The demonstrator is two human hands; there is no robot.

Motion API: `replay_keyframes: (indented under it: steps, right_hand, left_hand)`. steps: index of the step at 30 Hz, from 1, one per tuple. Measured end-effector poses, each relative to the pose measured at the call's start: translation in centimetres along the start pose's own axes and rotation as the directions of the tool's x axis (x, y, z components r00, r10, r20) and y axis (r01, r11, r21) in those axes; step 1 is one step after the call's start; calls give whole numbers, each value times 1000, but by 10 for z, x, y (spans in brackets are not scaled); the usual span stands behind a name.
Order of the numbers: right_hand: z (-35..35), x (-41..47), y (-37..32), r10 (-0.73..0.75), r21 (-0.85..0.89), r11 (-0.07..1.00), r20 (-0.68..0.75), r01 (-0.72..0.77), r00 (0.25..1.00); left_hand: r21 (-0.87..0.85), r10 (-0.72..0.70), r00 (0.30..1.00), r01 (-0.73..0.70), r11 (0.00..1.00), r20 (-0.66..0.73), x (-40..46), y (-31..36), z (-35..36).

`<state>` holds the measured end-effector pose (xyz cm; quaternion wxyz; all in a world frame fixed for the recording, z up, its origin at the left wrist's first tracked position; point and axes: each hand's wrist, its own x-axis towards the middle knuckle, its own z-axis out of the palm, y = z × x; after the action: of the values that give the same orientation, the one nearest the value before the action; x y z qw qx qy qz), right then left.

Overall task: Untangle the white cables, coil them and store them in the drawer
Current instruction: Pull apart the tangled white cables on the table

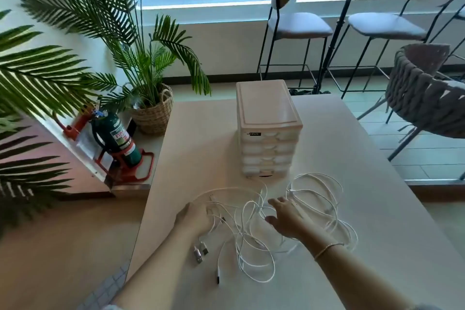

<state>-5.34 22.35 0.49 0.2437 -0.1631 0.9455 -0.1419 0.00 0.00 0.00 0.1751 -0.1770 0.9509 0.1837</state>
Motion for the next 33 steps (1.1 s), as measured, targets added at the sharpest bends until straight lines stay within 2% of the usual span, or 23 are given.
replay_keyframes:
  steps: [3, 9, 14, 17, 21, 25, 28, 33]
  right_hand:
    - [9, 7, -7, -10, 29, 1000, -12, 11, 1000]
    - [15, 18, -21, -107, -40, 994, -32, 105, 994]
    - [21, 26, -32, -123, -21, 992, -21, 123, 992]
    - [24, 27, -38, -139, -26, 990, -21, 138, 990]
    - [30, 27, -48, -173, -3, 985, -33, 173, 984]
    - [29, 28, -57, -206, -3, 979, -71, 206, 976]
    - [25, 29, -65, -234, -5, 972, -106, 235, 966]
    - [17, 29, -78, -230, 21, 972, -81, 232, 970]
  left_hand:
    - [58, -110, 994, 109, 992, 19, 1, -19, 7]
    - [24, -250, 967, 249, 968, 48, 10, -42, 29]
    - [-51, -272, 962, 271, 961, -2, 9, -37, 38]
    - [-140, -272, 962, 271, 952, 13, 11, -34, 41]
    - [-122, -277, 961, 276, 953, 14, 13, -29, 39]
    - [-171, -244, 967, 229, 958, -75, 6, -17, 35]
    - [-190, -148, 972, 113, 975, -184, 0, -2, 18]
    - [-248, 69, 986, -106, 963, -153, -7, 15, -12]
